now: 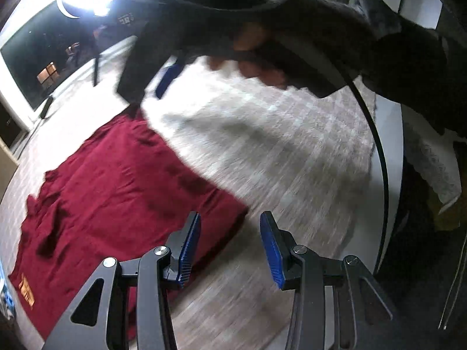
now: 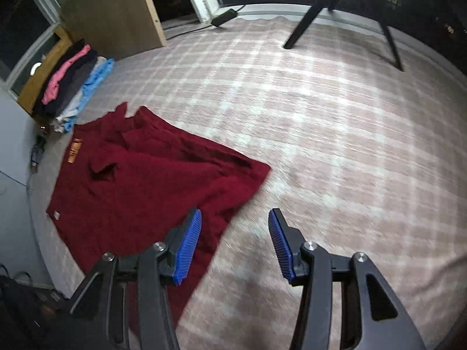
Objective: Fold clothes
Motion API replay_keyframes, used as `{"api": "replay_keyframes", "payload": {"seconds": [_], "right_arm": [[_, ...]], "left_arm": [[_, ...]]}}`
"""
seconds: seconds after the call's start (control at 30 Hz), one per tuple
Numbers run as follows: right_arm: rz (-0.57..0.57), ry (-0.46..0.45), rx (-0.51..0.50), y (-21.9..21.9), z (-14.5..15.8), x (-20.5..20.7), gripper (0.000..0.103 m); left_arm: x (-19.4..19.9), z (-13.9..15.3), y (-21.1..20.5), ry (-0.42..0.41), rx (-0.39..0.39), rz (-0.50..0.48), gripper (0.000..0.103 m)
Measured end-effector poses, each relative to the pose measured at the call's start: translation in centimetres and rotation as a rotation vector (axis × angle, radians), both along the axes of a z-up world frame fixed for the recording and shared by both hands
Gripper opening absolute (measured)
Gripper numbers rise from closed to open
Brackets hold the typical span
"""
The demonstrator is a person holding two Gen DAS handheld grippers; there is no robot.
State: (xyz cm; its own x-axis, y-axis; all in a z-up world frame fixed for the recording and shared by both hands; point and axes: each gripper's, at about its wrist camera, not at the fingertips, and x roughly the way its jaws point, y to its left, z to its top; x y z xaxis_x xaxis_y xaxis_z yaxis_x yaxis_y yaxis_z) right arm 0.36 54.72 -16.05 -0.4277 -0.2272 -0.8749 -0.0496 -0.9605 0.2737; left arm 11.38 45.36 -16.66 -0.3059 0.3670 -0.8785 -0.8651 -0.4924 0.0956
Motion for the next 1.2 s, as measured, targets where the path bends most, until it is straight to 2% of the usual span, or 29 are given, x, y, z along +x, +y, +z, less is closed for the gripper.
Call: {"api": "replay_keyframes", "payload": {"seconds": [0.13,0.37,0.4,0.43,0.47,0.5,0.53,0.67,0.73,0.93,1.03,1.2], "right_arm": [[0.000,-0.011,-0.015,0.0,-1.3,-0.8,0.048],[-0.001,0.027,-0.052,0.6,-1.4,-2.0,0.046],[0.004,0.032,-0.048,0.5,-1.4,-2.2,0.038],[0.009,0.031,-0.047,0.4,-1.4,-2.4,0.020],[0.015,0.029,-0.048,0.3,-1.5,-2.5,0.012],[0.021,0.027,-0.050,0.1,-1.5,-2.6,0.006],[0.022,0.029,-0.052,0.0,-1.5,-2.6,0.006],[-0.005,0.054,-0.114,0.3,-0.8,-2.6,0.005],[-0.032,0.066,-0.158,0.8,0.1,-2.6,0.005],[-0.073,0.143,-0.267,0.6,4.7,-3.0,0.004],[-0.043,0.188,-0.269,-2.0,7.4,-4.4,0.004],[0.026,0.230,-0.245,-8.4,10.1,-8.8,0.004]], "left_arm": [[-0.3,-0.9,1.1,-0.005,-0.013,0.023,0.041],[-1.1,-1.8,1.0,-0.047,0.010,0.090,0.039],[-1.2,-1.8,0.9,-0.050,0.013,0.098,0.036],[-1.4,-1.8,0.7,-0.047,0.015,0.106,0.028],[-1.6,-1.7,0.4,-0.052,0.022,0.117,0.019],[-2.0,-1.5,0.0,-0.072,0.038,0.132,0.014],[-2.4,-1.4,-0.5,-0.097,0.059,0.148,0.006],[-3.7,-0.6,-2.7,-0.196,0.158,0.217,0.006],[-3.8,0.5,-3.5,-0.224,0.173,0.200,0.006],[-4.6,5.4,-9.2,-0.226,0.336,0.270,0.006],[-5.2,7.4,-13.7,-0.217,0.401,0.335,0.006],[-5.7,8.5,-21.8,-0.177,0.443,0.443,0.006]]}}
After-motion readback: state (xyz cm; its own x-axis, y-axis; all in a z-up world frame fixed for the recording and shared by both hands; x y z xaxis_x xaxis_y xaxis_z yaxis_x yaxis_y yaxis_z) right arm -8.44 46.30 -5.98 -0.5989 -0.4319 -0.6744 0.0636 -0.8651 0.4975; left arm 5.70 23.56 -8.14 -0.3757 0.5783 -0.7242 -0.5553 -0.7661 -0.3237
